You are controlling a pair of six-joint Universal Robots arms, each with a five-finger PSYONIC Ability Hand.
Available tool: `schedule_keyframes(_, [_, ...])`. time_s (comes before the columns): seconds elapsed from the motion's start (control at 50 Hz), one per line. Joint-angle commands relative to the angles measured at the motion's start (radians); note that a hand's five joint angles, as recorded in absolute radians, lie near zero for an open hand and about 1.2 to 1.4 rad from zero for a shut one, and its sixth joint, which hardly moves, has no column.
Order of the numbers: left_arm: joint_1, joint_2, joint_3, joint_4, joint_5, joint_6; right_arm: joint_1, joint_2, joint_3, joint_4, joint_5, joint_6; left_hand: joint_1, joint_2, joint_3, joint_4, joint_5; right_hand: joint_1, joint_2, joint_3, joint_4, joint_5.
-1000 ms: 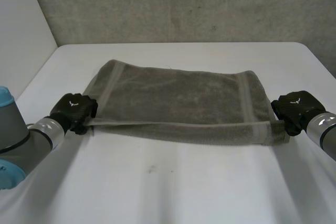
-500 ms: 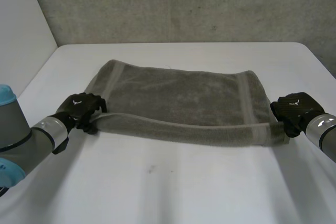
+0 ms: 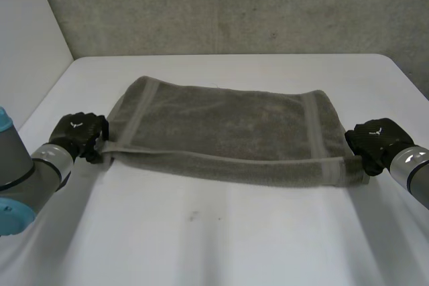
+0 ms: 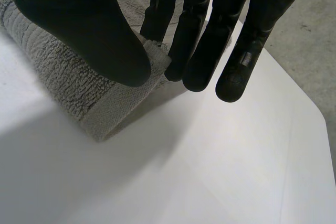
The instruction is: Fold the towel.
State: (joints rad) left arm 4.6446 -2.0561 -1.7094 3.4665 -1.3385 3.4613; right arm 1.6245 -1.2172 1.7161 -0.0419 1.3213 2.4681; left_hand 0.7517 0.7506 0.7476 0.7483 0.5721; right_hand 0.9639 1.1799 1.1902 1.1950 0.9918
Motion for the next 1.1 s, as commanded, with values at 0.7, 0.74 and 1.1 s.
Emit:
schedule_keyframes(0.7, [-0.063, 0.211, -0.124, -0.218, -0.26, -0.281, 0.026, 0.01, 0.022, -0.003, 0.007, -0.011, 0.005, 0.006, 0.009, 0.008, 0.01, 0.432, 0.216, 0.206, 0.201, 0.23])
schedule_keyframes(0.74, [-0.063, 0.194, -0.119, -0.216, -0.251, -0.3, 0.029, 0.012, 0.022, -0.003, 0.007, -0.012, -0.016, -0.014, -0.012, -0.012, -0.011, 0.432, 0.216, 0.206, 0.201, 0.23])
schedule_keyframes(1.1, [-0.122, -0.077, 0.163, -0.204, -0.251, -0.324, 0.046, 0.018, 0.031, -0.003, 0.007, -0.015, -0.045, -0.044, -0.041, -0.042, -0.04, 0.432, 0.216, 0.206, 0.201, 0.23])
